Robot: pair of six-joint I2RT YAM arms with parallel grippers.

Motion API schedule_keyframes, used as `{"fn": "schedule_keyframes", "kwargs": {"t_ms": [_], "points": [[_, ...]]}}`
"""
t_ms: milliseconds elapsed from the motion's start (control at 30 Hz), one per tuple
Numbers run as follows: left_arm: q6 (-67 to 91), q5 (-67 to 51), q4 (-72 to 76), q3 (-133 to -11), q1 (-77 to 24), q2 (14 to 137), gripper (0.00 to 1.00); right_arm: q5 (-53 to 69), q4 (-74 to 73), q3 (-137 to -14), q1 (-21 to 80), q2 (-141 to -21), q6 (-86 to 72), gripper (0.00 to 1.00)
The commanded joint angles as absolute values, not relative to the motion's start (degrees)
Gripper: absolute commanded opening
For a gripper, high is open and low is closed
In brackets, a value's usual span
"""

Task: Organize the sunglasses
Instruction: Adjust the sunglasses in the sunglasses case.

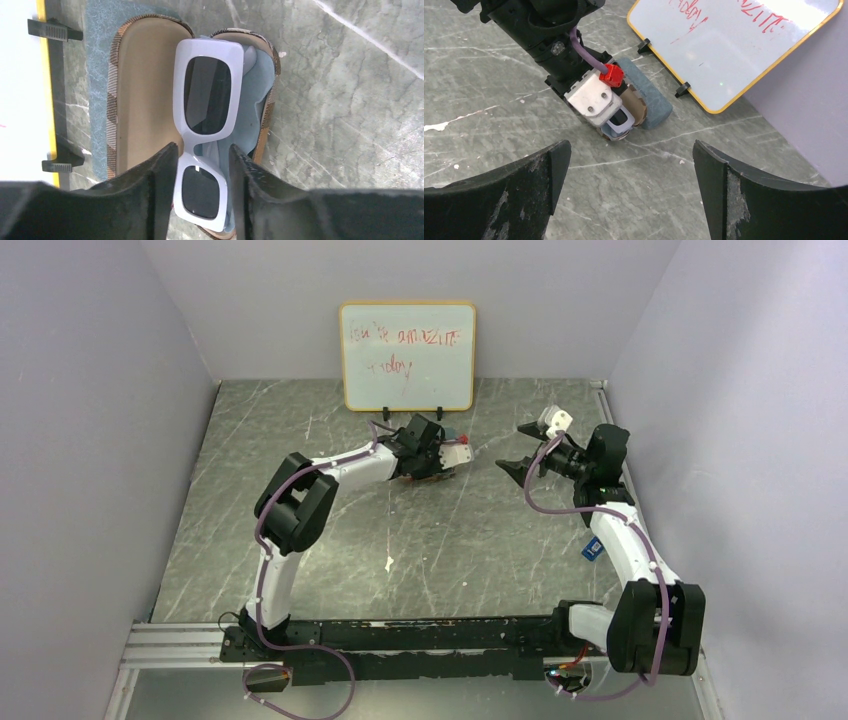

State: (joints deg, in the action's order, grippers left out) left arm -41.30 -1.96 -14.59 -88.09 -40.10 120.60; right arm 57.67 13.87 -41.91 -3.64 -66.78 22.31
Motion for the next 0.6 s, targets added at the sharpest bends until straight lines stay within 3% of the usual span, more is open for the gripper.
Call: {"fn": "schedule_keyframes", "kwargs": {"t_ms": [0,200,300,400,433,500,567], "points": [[-39.5,-2.9,-12.2,-88.4,-40.2,115.3,0.50,59.9,16.5,-42.3,-3.8,-68.6,21.8,0.95],[-37.8,-0.1,-7.7,-83.4,-40.2,108.5,0.57,52.6,14.5,-46.8,2.9,-76.4,21.0,0.88],[-37.8,2.3,-4.0,-78.3,-40.1,104.9,0.67,47.6,12.6,-51.6,7.8,-82.4,18.7,0.81],[-37.9,4.1,-0.6,-73.7,-40.1,102.7,0.68,45.8,13.1,-57.2,10.4,-90.1,12.8,0.64],[-37.7,4.4,0.4,-72.5,-40.0,102.3,0.79,45.5,12.8,-60.3,10.8,-93.0,10.7,0.54],[-36.9,4.5,2.1,-70.8,-39.5,101.8,0.81,45.3,11.9,-65.0,11.2,-98.7,6.4,0.35],[-35.3,3.5,2.4,-69.9,-38.4,101.6,0.83,44.8,10.9,-68.8,11.3,-103.4,3.7,0.25]]}}
